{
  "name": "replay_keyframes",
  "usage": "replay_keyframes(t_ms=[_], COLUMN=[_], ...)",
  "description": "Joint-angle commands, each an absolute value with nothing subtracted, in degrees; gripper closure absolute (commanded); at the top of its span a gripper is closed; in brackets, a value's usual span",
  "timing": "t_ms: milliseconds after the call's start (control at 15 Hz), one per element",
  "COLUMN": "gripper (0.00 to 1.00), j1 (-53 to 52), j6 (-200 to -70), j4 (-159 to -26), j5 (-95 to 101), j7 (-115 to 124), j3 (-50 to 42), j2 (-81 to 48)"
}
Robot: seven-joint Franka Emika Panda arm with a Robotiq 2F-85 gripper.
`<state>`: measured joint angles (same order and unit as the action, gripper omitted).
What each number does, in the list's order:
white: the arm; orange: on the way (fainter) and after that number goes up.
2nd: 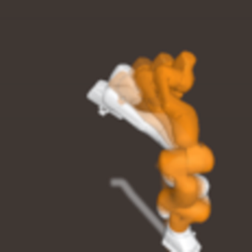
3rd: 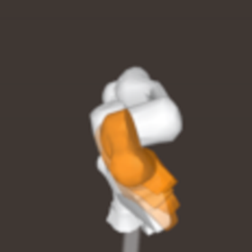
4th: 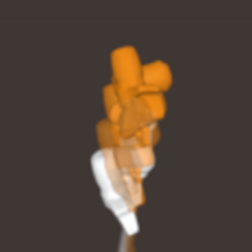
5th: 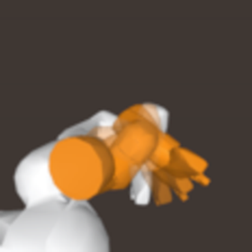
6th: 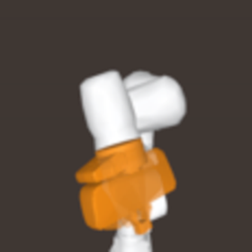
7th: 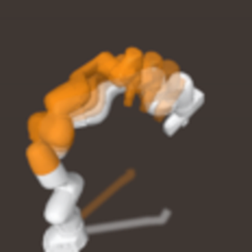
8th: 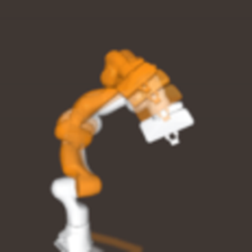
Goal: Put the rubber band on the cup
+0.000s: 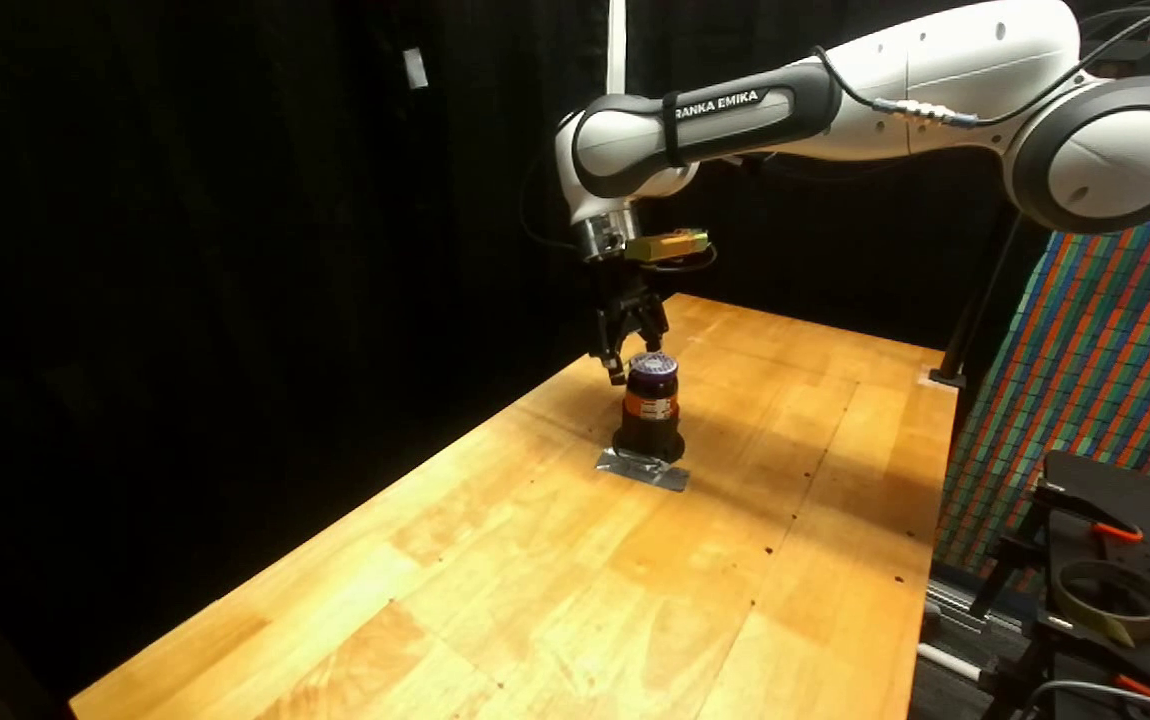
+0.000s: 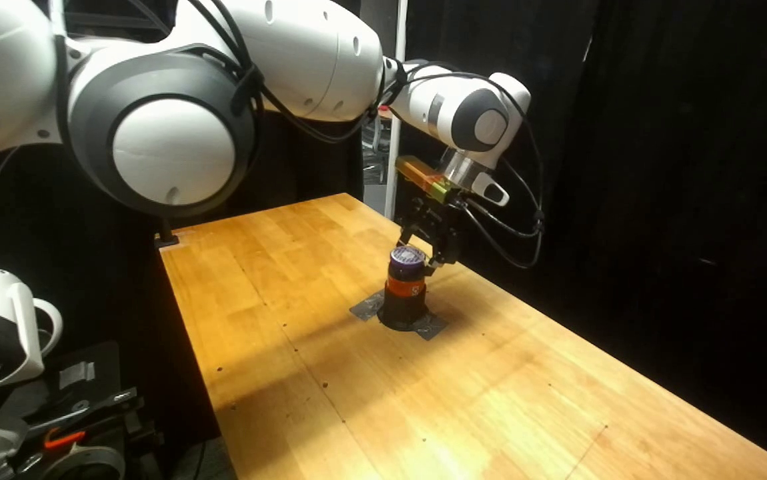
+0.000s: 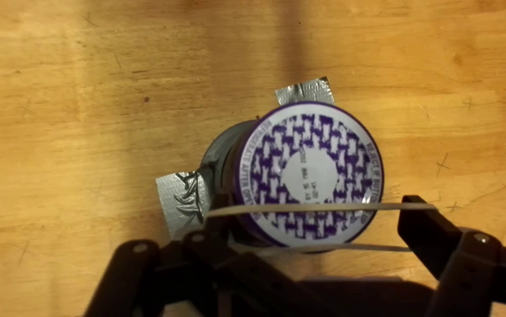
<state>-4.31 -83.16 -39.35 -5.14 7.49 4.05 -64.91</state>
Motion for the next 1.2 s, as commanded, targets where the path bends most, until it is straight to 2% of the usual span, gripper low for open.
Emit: replay_keyframes(t_ms=[0, 733, 1133], gripper=[0.00, 0.00, 0.00], j1=[-4.31, -3.25, -3.09], j6=[-86.63, -82.94, -85.32], j4=[-37.90, -41.38, -46.04], j5=[-5.33, -7.17, -7.83], j7=[8.18, 6.96, 8.21], j3=[3.96, 5.65, 5.38], j2=[-65.67, -62.73, -60.22])
